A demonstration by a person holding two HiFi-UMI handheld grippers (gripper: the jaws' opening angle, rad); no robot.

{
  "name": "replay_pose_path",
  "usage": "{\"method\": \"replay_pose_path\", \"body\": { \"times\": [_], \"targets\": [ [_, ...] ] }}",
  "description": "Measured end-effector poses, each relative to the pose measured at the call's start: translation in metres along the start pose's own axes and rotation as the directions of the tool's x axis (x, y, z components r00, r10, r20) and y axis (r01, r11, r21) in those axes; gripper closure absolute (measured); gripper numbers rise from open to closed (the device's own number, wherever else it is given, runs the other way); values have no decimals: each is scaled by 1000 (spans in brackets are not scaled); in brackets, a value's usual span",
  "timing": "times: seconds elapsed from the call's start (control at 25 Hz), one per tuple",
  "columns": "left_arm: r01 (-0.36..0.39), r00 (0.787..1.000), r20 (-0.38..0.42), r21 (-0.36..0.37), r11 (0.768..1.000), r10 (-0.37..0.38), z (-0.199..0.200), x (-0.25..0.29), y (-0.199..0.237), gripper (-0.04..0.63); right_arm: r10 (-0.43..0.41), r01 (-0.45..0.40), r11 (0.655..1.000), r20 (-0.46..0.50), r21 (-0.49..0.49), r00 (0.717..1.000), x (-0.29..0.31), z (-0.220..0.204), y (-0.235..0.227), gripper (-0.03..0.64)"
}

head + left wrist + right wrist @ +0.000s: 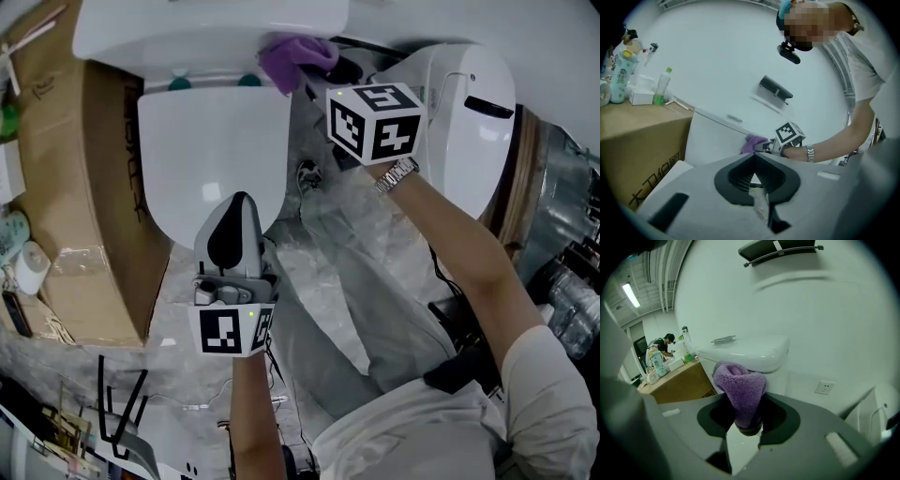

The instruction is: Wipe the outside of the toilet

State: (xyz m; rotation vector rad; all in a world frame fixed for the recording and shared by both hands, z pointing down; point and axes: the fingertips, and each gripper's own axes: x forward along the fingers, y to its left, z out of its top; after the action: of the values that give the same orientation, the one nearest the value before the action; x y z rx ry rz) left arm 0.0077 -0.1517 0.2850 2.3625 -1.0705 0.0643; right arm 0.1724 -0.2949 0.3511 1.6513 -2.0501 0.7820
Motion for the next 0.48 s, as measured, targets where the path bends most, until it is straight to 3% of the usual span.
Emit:
{"method": "replay_pose_path", "body": {
  "times": [0.48],
  "targets": [
    [12,1000,-12,4,1000,-12,-1,4,-1,591,-100,101,994,-25,28,995,-15,-15,-41,486]
  ]
}}
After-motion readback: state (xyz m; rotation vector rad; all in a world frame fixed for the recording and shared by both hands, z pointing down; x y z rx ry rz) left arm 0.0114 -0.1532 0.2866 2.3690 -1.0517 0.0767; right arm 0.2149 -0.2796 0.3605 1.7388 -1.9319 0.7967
